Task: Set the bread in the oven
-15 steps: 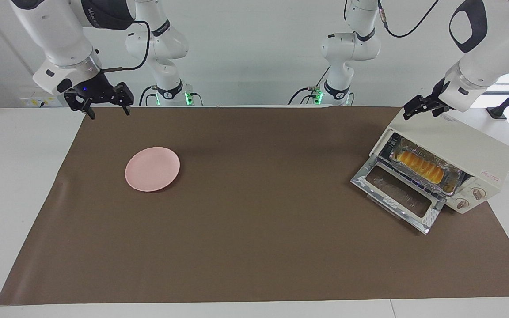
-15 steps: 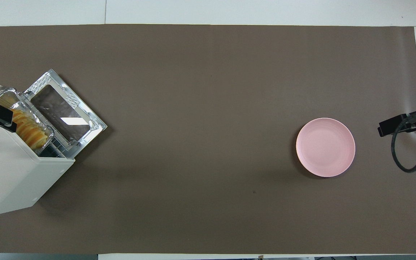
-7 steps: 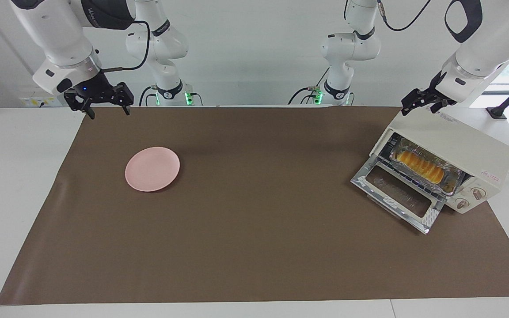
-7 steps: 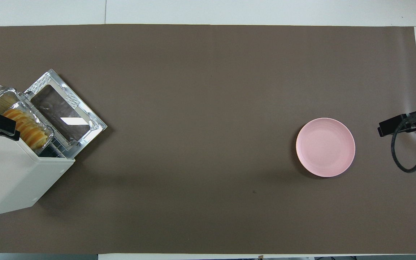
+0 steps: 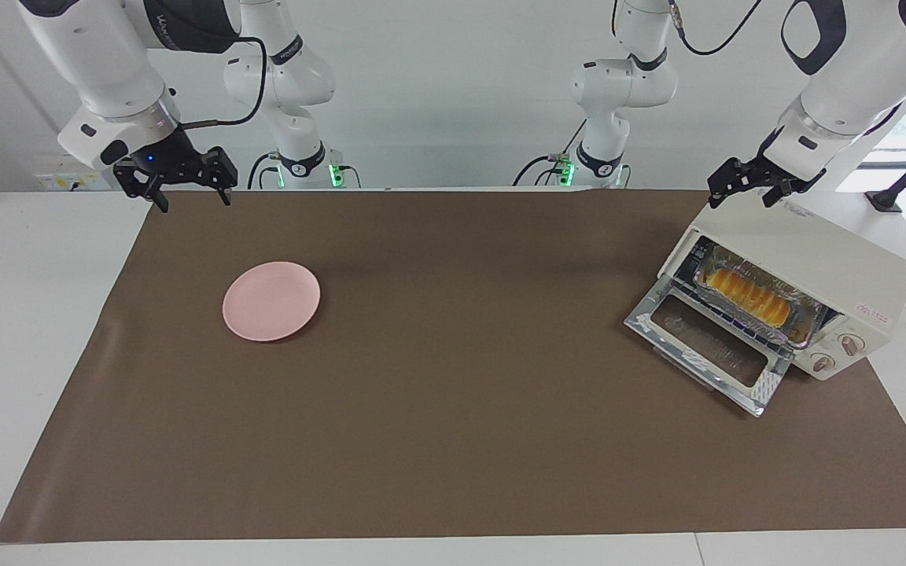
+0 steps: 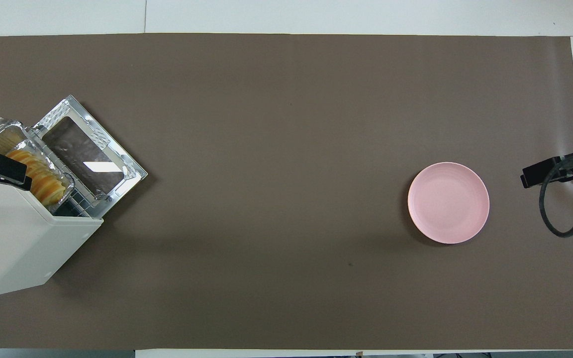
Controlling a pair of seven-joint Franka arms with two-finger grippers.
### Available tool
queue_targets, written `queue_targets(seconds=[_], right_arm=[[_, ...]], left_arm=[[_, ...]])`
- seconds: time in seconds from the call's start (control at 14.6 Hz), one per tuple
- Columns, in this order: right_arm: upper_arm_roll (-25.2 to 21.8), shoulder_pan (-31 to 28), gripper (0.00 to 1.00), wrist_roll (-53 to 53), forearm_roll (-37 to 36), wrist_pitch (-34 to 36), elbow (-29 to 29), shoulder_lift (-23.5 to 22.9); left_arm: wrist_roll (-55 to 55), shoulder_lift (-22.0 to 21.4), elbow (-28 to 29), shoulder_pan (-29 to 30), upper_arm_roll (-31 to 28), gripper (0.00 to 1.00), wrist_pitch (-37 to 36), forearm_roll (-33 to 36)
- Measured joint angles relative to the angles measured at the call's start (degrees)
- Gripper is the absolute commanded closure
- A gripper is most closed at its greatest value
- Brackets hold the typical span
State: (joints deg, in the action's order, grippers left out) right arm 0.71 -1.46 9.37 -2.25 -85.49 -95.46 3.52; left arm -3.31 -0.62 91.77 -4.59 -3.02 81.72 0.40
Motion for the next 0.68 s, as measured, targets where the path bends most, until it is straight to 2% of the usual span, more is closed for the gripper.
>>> queue_targets(seconds=[0.27, 0.68], right_arm=[[0.0, 0.0, 0.0, 0.0, 0.0, 0.0, 0.0, 0.0], [0.0, -0.01, 0.0, 0.0, 0.0, 0.0, 0.0, 0.0]], left_arm=[[0.98, 0.04, -0.01, 0.11, 4.62, 0.0, 0.8, -0.01], [2.16, 0.06, -0.01, 0.29, 5.09, 0.0, 2.01, -0.02]])
